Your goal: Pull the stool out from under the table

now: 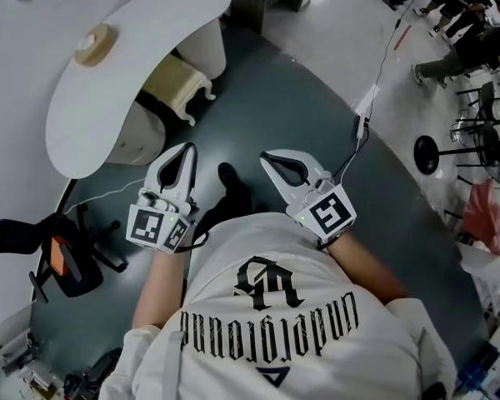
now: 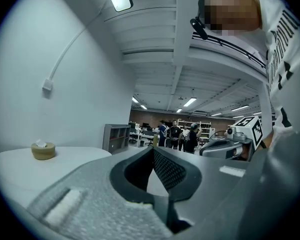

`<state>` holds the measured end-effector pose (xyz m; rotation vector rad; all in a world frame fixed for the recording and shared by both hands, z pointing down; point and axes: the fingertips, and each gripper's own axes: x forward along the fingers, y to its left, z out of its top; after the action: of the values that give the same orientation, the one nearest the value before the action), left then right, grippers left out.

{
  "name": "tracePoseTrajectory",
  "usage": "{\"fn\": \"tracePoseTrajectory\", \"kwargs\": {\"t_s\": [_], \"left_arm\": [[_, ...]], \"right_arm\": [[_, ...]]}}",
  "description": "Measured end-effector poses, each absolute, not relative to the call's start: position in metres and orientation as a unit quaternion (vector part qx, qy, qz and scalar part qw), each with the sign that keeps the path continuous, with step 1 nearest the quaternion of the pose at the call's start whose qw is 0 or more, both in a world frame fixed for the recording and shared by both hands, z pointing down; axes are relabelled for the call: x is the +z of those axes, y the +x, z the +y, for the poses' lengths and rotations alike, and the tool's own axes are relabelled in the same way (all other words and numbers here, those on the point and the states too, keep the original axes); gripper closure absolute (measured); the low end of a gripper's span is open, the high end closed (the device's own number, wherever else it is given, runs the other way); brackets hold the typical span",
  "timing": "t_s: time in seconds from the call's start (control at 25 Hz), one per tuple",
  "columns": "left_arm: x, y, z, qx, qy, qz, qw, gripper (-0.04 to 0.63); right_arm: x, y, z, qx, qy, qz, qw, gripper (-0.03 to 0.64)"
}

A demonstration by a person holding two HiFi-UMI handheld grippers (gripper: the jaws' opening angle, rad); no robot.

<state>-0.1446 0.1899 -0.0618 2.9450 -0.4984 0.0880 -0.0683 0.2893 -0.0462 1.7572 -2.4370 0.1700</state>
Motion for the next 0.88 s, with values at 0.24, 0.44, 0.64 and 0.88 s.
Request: {"fn": "tracePoseTrajectory", "kwargs": {"t_s": [0.24,0.44,0.64,0.88], "left_arm": [[-0.057,-0.124,0.131,0.034,0.982,-0.169,0.079,0.589],[-0.059,-0.115,0.08,0.037,0.981,-0.175,0.075,0.589],[-0.061,-0.111,0.027,0.036,0.98,-0.18,0.072,0.589],[-0.059,-0.105,-0.018,0.039,0.978,-0.193,0.068,0.589]], "right_arm": [[-0.049,-0.046,0.224,0.049,0.578,-0.812,0.067,0.615],[-0.054,-0.033,0.166,0.046,0.572,-0.817,0.064,0.615],[-0.054,-0.028,0.112,0.044,0.564,-0.822,0.064,0.615],[-0.052,-0.025,0.064,0.043,0.551,-0.831,0.063,0.615]]}}
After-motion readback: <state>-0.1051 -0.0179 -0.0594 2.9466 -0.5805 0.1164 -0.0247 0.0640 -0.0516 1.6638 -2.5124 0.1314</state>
